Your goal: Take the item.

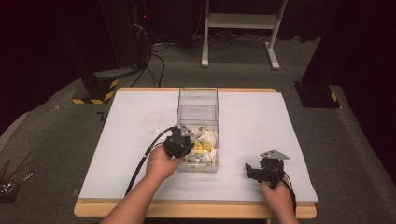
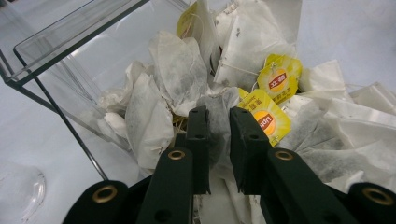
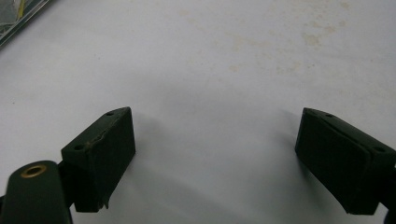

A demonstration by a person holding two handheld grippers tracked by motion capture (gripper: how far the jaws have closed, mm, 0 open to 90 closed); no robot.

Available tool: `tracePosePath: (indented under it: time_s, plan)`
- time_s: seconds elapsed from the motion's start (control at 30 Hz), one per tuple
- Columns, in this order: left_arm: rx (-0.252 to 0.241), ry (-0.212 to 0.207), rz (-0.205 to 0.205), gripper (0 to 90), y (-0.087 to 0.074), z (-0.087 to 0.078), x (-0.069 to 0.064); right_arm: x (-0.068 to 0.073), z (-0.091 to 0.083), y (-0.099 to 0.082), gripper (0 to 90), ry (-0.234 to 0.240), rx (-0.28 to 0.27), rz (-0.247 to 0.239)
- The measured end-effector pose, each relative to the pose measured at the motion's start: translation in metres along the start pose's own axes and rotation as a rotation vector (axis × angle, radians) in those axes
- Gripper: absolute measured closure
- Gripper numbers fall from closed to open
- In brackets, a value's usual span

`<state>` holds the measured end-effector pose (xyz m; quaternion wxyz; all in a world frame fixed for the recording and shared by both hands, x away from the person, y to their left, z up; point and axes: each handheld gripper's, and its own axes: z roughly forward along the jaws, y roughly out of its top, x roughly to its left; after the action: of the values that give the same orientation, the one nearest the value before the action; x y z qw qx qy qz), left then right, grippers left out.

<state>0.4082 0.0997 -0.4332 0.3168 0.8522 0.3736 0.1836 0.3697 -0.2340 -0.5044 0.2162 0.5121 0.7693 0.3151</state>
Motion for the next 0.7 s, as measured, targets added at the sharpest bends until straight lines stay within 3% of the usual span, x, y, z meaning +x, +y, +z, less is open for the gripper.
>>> tracePosePath:
  time_s: [0.43, 0.7]
  plan:
    - [-0.097, -0.001, -0.005, 79.2, 0.000, -0.014, 0.001, 0.000, 0.000, 0.000, 12.1, 0.000, 0.000, 0.000]
    - [-0.173, -0.021, -0.036, 79.6, -0.003, -0.024, 0.004, 0.000, 0.000, 0.000, 12.1, 0.000, -0.002, 0.000]
